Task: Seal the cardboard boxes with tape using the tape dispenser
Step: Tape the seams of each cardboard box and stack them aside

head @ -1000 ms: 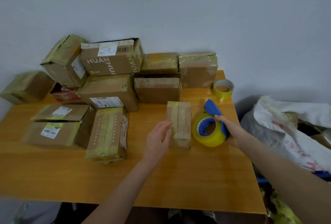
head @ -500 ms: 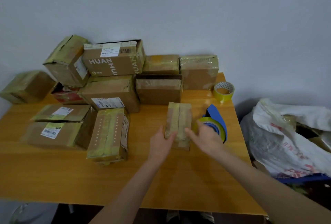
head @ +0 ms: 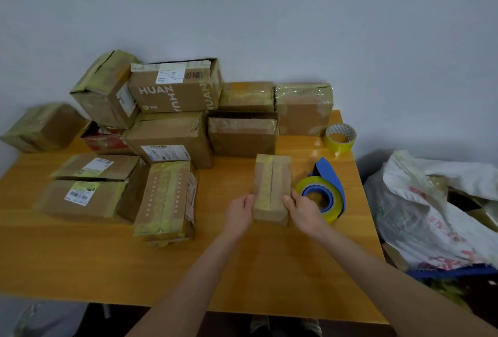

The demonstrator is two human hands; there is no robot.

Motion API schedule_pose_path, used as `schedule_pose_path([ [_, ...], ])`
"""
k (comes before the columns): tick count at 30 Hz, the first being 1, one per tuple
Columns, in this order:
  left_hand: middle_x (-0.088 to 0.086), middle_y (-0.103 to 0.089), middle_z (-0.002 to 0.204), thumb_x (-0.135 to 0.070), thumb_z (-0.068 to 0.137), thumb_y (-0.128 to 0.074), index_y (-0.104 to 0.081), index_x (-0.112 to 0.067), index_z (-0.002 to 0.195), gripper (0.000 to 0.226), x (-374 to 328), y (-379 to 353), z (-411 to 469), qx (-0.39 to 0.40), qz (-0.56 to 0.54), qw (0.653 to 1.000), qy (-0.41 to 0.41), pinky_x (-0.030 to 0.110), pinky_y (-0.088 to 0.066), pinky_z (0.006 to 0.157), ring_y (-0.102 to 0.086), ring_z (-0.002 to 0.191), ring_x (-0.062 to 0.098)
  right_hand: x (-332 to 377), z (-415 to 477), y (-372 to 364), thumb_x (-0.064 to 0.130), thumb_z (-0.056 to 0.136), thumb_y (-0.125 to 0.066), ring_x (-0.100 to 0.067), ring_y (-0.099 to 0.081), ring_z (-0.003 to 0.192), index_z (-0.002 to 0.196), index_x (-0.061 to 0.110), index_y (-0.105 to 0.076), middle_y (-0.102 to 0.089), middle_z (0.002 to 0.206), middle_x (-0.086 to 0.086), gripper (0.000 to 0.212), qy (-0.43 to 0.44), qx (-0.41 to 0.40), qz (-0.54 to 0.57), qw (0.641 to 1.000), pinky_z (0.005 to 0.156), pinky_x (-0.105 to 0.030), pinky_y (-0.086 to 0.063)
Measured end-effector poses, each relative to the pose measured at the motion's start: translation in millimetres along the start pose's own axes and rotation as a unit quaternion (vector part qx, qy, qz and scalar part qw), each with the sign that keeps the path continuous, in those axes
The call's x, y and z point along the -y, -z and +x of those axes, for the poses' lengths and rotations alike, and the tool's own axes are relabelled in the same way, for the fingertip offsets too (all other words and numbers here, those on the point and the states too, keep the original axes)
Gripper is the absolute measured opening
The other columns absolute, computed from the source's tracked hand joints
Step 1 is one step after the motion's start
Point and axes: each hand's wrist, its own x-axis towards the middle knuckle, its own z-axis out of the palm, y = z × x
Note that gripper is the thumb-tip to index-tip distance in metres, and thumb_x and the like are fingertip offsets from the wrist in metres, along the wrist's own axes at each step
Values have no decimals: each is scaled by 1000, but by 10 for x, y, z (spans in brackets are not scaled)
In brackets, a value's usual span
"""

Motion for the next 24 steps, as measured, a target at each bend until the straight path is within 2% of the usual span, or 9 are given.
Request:
schedule_pose_path([
  [2, 6, -59, 126, -28, 102, -42, -51, -6, 135, 41, 49, 17, -76, 18, -65, 998, 0, 20, -46, 85, -56, 113, 19, -1, -53, 39, 37, 104, -35, -25, -64, 91, 153, 11, -22, -65, 112, -13, 57, 8, 7, 20, 1000, 75, -33, -53],
  [4, -1, -55, 127, -32, 97, -53, -46, -10, 140, 48, 101, 5, -146, -13, -97, 995, -8, 19, -47, 87, -54, 113, 13, -7, -115, 77, 38, 101, -43, -19, -66, 82, 153, 11, -22, -66, 95, -6, 62, 14, 3, 40, 999, 72, -29, -53],
  [6, -4, -59, 116, -33, 92, -62, -53, -15, 131, 44, 152, 13, -181, -89, -80, 993, -23, 17, -47, 79, -56, 99, 8, -58, -147, 93, 43, 97, -50, -16, -64, 81, 152, 13, -26, -64, 87, 0, 67, 17, -26, 50, 998, 72, -29, -52],
  [8, -5, -60, 96, -32, 89, -66, -58, -19, 120, 35, 184, 53, -211, -124, -75, 989, -29, 23, -51, 75, -57, 87, 8, -111, -186, 100, 45, 94, -55, -14, -63, 78, 150, 15, -31, -64, 83, 0, 68, 20, -52, 49, 997, 67, -27, -52],
  [10, -6, -62, 87, -31, 88, -67, -60, -20, 114, 30, 206, 81, -216, -113, -98, 989, -14, 31, -56, 75, -60, 82, 9, -117, -237, 88, 44, 92, -60, -12, -63, 74, 148, 16, -34, -65, 80, 0, 68, 23, -60, 53, 997, 63, -23, -51],
  [14, -6, -69, 84, -29, 86, -70, -62, -21, 109, 26, 176, 88, -184, -92, -103, 990, -20, 38, -58, 77, -66, 82, 9, -14, -332, 3, 38, 89, -67, -2, -63, 58, 148, 18, -34, -68, 70, 5, 70, 29, -61, 98, 993, 53, -14, -48],
  [17, -5, -70, 82, -23, 84, -73, -64, -21, 108, 26, 152, 94, -170, -83, -111, 990, -25, 34, -59, 76, -67, 78, 8, 23, -332, -54, 32, 87, -71, -2, -64, 53, 148, 18, -35, -69, 69, 3, 72, 24, -73, 125, 989, 54, -15, -51],
  [20, -3, -71, 79, -18, 82, -74, -66, -17, 109, 29, 140, 90, -149, -75, -117, 990, -31, 23, -57, 72, -67, 75, 9, 36, -309, -63, 24, 86, -72, -9, -67, 60, 150, 22, -32, -69, 71, 1, 75, 19, -89, 127, 988, 65, -25, -58],
  [24, -5, -67, 72, -17, 81, -75, -65, -14, 109, 29, 102, 88, -112, -69, -77, 994, -48, 15, -51, 65, -62, 66, 4, 32, -279, -54, 27, 88, -70, -9, -62, 66, 151, 28, -28, -64, 71, 6, 76, 35, -91, 43, 994, 69, -26, -55],
])
